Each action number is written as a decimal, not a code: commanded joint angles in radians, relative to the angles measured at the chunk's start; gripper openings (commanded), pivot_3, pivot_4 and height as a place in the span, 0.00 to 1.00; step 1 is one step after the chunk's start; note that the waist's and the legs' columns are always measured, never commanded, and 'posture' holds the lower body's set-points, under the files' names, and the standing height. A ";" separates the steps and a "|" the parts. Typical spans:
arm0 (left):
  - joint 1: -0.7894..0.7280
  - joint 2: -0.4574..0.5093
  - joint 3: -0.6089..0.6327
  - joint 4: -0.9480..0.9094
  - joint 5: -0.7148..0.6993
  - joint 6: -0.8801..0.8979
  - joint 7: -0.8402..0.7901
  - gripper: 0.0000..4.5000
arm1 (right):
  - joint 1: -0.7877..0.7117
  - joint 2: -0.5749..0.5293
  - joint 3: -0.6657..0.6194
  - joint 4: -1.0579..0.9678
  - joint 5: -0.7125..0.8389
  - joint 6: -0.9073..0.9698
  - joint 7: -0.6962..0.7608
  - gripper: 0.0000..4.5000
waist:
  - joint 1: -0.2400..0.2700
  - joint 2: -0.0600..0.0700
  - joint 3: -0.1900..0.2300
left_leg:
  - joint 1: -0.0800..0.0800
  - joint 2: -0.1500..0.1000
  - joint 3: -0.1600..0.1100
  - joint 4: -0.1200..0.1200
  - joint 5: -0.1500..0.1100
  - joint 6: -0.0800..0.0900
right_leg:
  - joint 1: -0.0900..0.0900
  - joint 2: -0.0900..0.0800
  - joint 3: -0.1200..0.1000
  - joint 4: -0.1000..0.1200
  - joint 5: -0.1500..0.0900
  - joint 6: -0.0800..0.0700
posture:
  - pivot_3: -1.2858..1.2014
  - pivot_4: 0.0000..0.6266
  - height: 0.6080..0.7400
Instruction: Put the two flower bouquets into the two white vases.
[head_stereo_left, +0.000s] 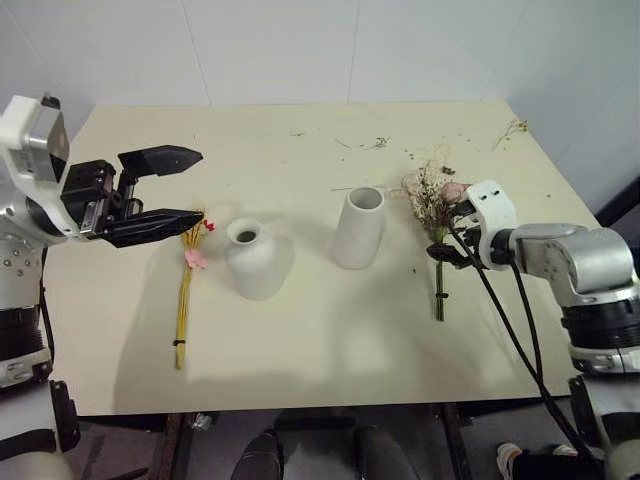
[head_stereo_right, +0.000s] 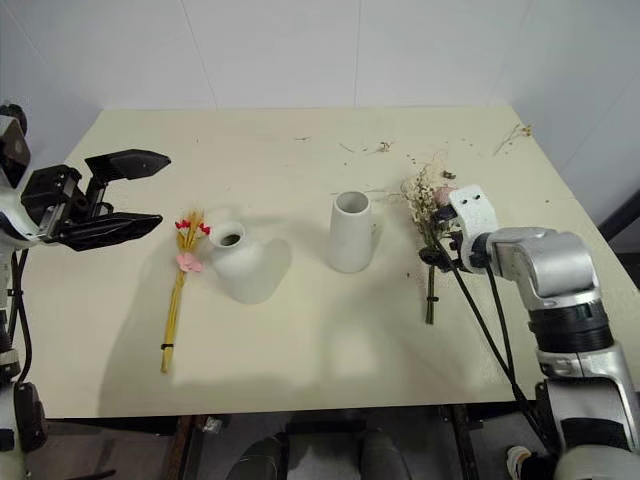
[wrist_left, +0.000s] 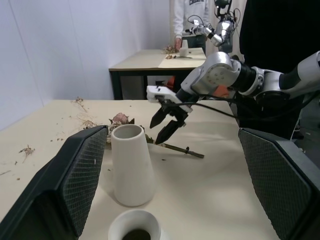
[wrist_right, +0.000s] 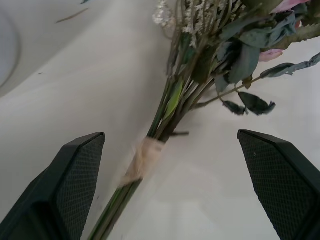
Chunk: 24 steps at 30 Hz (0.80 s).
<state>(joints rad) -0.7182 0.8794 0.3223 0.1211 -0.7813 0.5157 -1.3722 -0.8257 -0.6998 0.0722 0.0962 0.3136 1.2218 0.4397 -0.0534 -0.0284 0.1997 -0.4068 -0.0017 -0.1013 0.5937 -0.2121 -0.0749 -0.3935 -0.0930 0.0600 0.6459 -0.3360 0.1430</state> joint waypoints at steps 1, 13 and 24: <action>-0.018 0.004 0.003 -0.028 -0.001 -0.010 0.009 0.99 | -0.041 0.012 0.014 0.043 -0.045 -0.019 -0.017 1.00 | 0.000 0.000 0.000 | 0.000 0.000 0.000 0.000 0.000 0.000 | 0.000 0.000 0.000 0.000 0.000 0.000 | 0.52 0.24 1.00; 0.004 0.019 -0.001 -0.034 0.014 -0.013 0.019 1.00 | -0.040 0.066 0.022 0.059 -0.095 0.015 -0.044 0.49 | -0.001 0.000 0.000 | 0.000 0.000 0.000 0.000 0.000 0.000 | 0.000 0.000 0.000 0.000 0.000 0.000 | 0.52 0.24 1.00; -0.022 0.021 -0.022 -0.003 0.044 -0.014 0.008 1.00 | -0.038 0.103 -0.110 -0.060 -0.175 -0.176 -0.190 0.01 | -0.002 0.000 0.000 | 0.000 0.000 0.000 0.000 0.000 0.000 | 0.000 0.000 0.000 0.000 0.000 0.000 | 0.52 0.24 1.00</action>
<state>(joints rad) -0.7152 0.8794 0.2944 0.1260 -0.7406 0.5126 -1.3566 -0.8459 -0.6013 0.0145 0.1143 0.1640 1.1360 0.2872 -0.0556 -0.0282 0.1998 -0.4068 -0.0017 -0.1012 0.5935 -0.2121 -0.0749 -0.3940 -0.0929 0.0602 0.6463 -0.3360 0.1431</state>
